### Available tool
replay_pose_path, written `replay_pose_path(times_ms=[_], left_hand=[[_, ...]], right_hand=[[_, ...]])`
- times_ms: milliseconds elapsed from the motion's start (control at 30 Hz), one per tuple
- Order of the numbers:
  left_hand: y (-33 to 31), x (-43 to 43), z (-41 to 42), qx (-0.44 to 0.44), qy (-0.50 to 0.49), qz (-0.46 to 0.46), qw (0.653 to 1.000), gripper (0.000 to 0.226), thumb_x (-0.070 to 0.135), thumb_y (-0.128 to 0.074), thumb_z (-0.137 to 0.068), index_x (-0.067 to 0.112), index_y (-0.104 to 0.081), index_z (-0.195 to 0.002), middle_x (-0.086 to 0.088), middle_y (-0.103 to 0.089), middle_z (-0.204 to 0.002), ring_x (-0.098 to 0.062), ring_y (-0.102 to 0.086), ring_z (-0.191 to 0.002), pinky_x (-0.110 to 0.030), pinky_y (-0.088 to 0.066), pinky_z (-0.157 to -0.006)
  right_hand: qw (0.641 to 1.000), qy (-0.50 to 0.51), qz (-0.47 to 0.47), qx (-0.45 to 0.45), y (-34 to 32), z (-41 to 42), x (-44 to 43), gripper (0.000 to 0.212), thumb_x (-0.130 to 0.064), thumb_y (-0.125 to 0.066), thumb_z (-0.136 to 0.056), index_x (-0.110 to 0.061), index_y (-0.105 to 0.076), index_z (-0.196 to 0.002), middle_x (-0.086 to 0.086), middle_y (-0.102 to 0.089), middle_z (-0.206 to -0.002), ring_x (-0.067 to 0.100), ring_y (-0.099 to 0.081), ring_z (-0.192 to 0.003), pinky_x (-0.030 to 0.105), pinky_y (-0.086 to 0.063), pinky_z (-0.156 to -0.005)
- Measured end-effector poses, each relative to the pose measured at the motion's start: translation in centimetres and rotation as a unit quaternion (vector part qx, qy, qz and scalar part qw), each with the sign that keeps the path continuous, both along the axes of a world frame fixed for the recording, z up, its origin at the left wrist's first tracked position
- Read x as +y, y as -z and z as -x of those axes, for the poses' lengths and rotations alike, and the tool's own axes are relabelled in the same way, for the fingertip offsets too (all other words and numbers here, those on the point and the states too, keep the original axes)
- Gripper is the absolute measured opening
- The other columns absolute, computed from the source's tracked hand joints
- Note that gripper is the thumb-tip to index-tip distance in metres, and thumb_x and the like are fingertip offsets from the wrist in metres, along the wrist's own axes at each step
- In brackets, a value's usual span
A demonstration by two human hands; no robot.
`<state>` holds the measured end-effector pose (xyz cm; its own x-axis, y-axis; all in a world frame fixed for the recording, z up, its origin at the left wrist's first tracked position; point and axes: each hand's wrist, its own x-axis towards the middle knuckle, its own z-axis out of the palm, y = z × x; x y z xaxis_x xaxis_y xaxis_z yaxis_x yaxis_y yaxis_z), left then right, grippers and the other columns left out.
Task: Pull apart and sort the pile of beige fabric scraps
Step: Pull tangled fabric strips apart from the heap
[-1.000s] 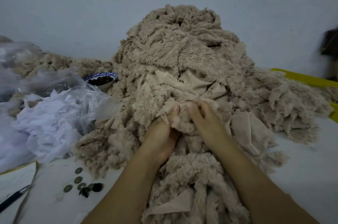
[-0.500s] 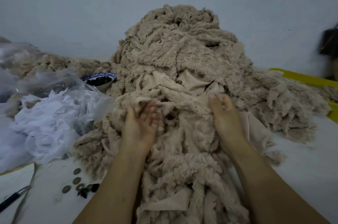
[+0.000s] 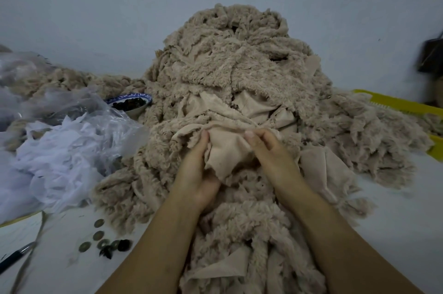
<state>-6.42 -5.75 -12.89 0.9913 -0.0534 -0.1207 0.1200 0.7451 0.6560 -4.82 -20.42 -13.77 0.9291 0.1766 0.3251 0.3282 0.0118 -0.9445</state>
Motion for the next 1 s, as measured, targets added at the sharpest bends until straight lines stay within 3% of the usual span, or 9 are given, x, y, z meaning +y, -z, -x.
replay_pose_path(times_ms=[67,167,233,300,400,533,633,767,1000], left_hand=[[-0.1,0.6,0.0,-0.015,0.008,0.06,0.998,0.049,0.04,-0.044,-0.101,0.002,-0.062,-0.127,-0.018,-0.07,-0.12,-0.027,-0.072,-0.103,-0.038,-0.06,-0.084],[-0.1,1.1,-0.2,-0.013,-0.007,0.11,0.994,0.05,0.042,-0.04,-0.104,0.004,-0.061,-0.129,-0.016,-0.072,-0.116,-0.028,-0.074,-0.096,-0.041,-0.063,-0.075],[0.0,1.8,-0.3,-0.021,-0.03,0.13,0.991,0.051,0.043,-0.04,-0.105,0.004,-0.059,-0.133,-0.016,-0.072,-0.116,-0.028,-0.074,-0.097,-0.043,-0.061,-0.076],[0.0,2.5,-0.4,-0.045,-0.042,0.161,0.985,0.052,0.042,-0.036,-0.106,0.005,-0.059,-0.133,-0.013,-0.07,-0.123,-0.025,-0.071,-0.107,-0.046,-0.054,-0.091],[-0.1,3.3,-0.7,-0.06,-0.066,0.222,0.971,0.047,0.039,-0.035,-0.107,0.008,-0.061,-0.132,-0.012,-0.069,-0.126,-0.02,-0.072,-0.106,-0.041,-0.052,-0.093],[0.0,3.1,-1.7,-0.03,-0.139,0.23,0.963,0.036,0.025,-0.04,-0.108,0.019,-0.056,-0.139,-0.014,-0.062,-0.137,-0.022,-0.067,-0.114,-0.042,-0.05,-0.103],[0.1,2.9,-1.7,-0.038,-0.14,0.201,0.969,0.032,0.017,-0.045,-0.105,0.014,-0.059,-0.133,-0.015,-0.068,-0.125,-0.014,-0.074,-0.089,-0.039,-0.052,-0.102],[-0.1,2.4,-1.2,-0.044,-0.098,0.11,0.988,0.02,0.016,-0.061,-0.091,0.009,-0.08,-0.089,-0.003,-0.071,-0.084,-0.004,-0.061,-0.058,-0.022,-0.059,-0.064],[0.4,3.1,-1.6,-0.01,-0.187,0.186,0.965,0.018,0.022,-0.048,-0.105,0.014,-0.062,-0.098,0.004,-0.052,-0.055,-0.001,-0.042,-0.039,-0.012,-0.04,-0.042]], right_hand=[[0.995,-0.056,0.082,0.014,0.2,0.3,0.0,0.029,-0.071,-0.054,-0.083,-0.045,-0.064,-0.078,-0.025,-0.062,-0.076,-0.008,-0.059,-0.072,0.008,-0.043,-0.065],[0.982,-0.061,0.176,0.014,0.5,0.4,0.0,0.054,-0.068,-0.058,-0.086,-0.014,-0.063,-0.092,-0.009,-0.054,-0.073,0.005,-0.051,-0.065,0.025,-0.039,-0.061],[0.982,-0.029,0.185,0.011,0.4,0.2,-0.3,0.038,-0.05,-0.061,-0.093,-0.014,-0.056,-0.082,-0.014,-0.044,-0.06,0.004,-0.041,-0.053,0.021,-0.032,-0.051],[0.98,-0.026,0.197,0.021,0.3,-0.1,-0.9,0.023,-0.036,-0.063,-0.095,-0.02,-0.053,-0.082,-0.013,-0.042,-0.06,0.004,-0.036,-0.049,0.017,-0.03,-0.046],[0.975,-0.031,0.217,0.034,0.4,-0.2,-1.3,0.02,-0.022,-0.062,-0.093,-0.02,-0.047,-0.08,-0.012,-0.042,-0.063,0.003,-0.034,-0.048,0.016,-0.03,-0.045],[0.995,0.0,0.051,0.085,-0.1,-0.2,-1.4,0.023,-0.023,-0.056,-0.094,-0.02,-0.049,-0.073,-0.008,-0.051,-0.065,0.009,-0.047,-0.059,0.022,-0.04,-0.055],[0.986,0.023,-0.076,0.146,-0.7,-0.4,-1.7,0.02,-0.028,-0.06,-0.094,-0.009,-0.066,-0.092,0.011,-0.072,-0.086,0.027,-0.068,-0.08,0.037,-0.054,-0.074],[0.97,0.071,-0.168,0.163,-0.7,-0.9,-2.1,0.026,-0.027,-0.058,-0.095,-0.018,-0.064,-0.071,-0.001,-0.067,-0.061,0.013,-0.067,-0.057,0.021,-0.051,-0.048],[0.917,0.191,-0.303,0.176,-0.6,-1.8,-2.9,0.025,-0.028,-0.053,-0.091,-0.021,-0.057,-0.068,0.003,-0.054,-0.061,0.019,-0.055,-0.056,0.027,-0.048,-0.055]])
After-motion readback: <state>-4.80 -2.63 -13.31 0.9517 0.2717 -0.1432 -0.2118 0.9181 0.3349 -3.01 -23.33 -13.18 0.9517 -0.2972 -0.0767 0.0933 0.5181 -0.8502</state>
